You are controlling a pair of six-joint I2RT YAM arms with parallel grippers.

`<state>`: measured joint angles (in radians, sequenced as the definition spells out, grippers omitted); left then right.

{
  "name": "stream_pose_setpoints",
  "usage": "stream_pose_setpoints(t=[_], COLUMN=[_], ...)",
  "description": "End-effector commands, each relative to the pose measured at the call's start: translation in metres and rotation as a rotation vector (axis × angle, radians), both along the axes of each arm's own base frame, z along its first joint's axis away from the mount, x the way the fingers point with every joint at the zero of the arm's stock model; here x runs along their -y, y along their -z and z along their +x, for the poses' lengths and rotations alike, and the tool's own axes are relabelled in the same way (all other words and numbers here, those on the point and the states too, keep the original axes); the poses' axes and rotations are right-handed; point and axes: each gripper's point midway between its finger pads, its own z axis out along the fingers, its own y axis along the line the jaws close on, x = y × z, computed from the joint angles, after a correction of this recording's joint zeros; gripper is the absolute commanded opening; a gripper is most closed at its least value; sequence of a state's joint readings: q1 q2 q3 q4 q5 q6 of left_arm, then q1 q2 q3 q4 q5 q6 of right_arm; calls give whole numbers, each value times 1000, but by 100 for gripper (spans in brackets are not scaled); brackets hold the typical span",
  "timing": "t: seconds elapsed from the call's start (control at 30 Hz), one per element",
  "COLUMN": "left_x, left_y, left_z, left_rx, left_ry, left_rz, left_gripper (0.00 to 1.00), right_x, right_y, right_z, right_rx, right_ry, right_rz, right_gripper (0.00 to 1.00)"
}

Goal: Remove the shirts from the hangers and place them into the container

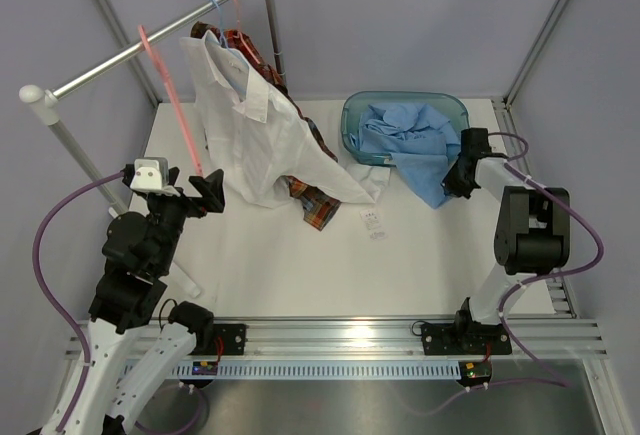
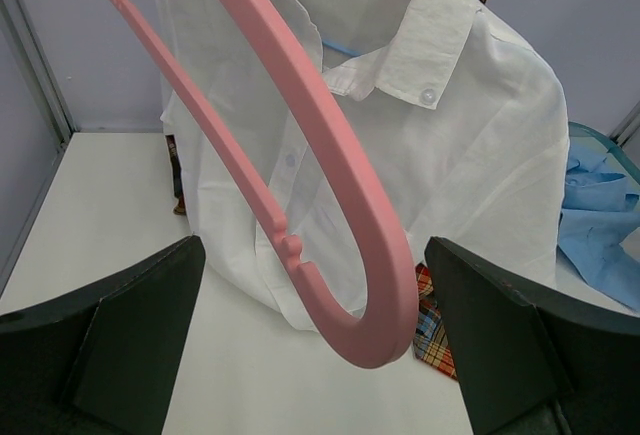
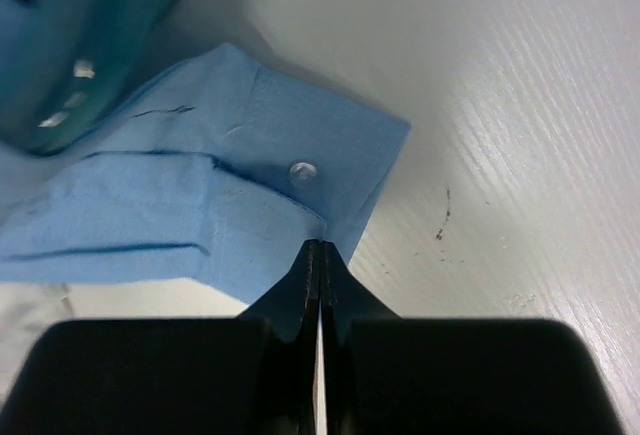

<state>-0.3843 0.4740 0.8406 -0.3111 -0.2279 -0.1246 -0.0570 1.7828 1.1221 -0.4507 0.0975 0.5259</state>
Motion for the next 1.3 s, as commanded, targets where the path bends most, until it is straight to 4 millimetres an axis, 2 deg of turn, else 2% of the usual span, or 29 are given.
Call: stream_pose_setpoints(t=[0.0,0.13,0.17,0.23,0.27,0.3,0.33,0.37,0.43,0.47,0.5,0.53,0.57,0.63,0.67,0.7,0.73,0.77,0.83,0.87,0.9,1.0,1.03,1.1,1.13,1.17,1.27], left_x=[-1,-1,-1,-1,-1,-1,-1,-1,-2,-2,-3,-3,-3,-3,-3,-4,-4,-4,-4,-3,-3,-1,0,0,0,-1,0], left_y=[-13,-13,-12,-12,-11,-11,-11,-11,-11,-11,-10,-10,-9,-8,-8,-8,-8,-8,-10,-10,-10,-10,-9,-10,-10,-10,-10], left_z=[1,2,2,2,3,3,4,4,4,4,4,4,5,5,5,6,6,6,4,4,4,5,5,5,5,4,4], left_rx=[52,51,48,46,44,45,42,44,44,43,43,43,40,37,37,36,36,37,43,43,43,41,38,40,39,42,42], left_ry=[-4,-6,-6,-8,-8,-9,-11,-12,-14,-15,-20,-22,-25,-25,-25,-27,-28,-27,-23,-20,-19,-9,-6,-8,-7,-7,-6], left_rz=[-22,-22,-21,-20,-19,-18,-17,-16,-16,-14,-14,-13,-12,-9,-8,-6,-6,-8,-13,-13,-14,-17,-16,-17,-18,-19,-21], left_gripper=[99,99,99,99,99,99,99,99,99,99,99,99,99,99,99,99,99,99,99,99,99,99,99,99,99,99,99], right_x=[-7,-12,-17,-21,-27,-28,-35,-40,-51,-70,-78,-83,-86,-86,-80,-77,-73,-67,-63,-64,-68,-70,-62,-56,-47,-40,-22], right_y=[-63,-119,-141,-165,-171,-198,-208,-229,-245,-238,-268,-271,-280,-268,-253,-240,-230,-206,-186,-166,-160,-135,-123,-110,-104,-89,-63], right_z=[34,53,61,74,82,95,102,118,134,147,159,167,184,184,180,174,168,152,134,114,107,75,63,50,45,33,17], right_rx=[255,443,500,564,576,634,656,702,734,720,771,769,780,716,675,645,625,577,544,507,509,421,371,326,307,255,185], right_ry=[-71,-131,-168,-205,-230,-242,-267,-286,-324,-360,-377,-383,-370,-327,-280,-251,-222,-201,-205,-218,-236,-279,-243,-194,-119,-84,28], right_rz=[18,10,15,20,42,38,39,32,17,24,14,19,21,59,45,42,34,16,-2,-3,-14,-123,-160,-153,-167,-176,-127], right_gripper=[0,0,0,0,0,0,0,0,0,0,0,0,0,0,15,26,32,34,50,57,68,83,85,88,93,94,95])
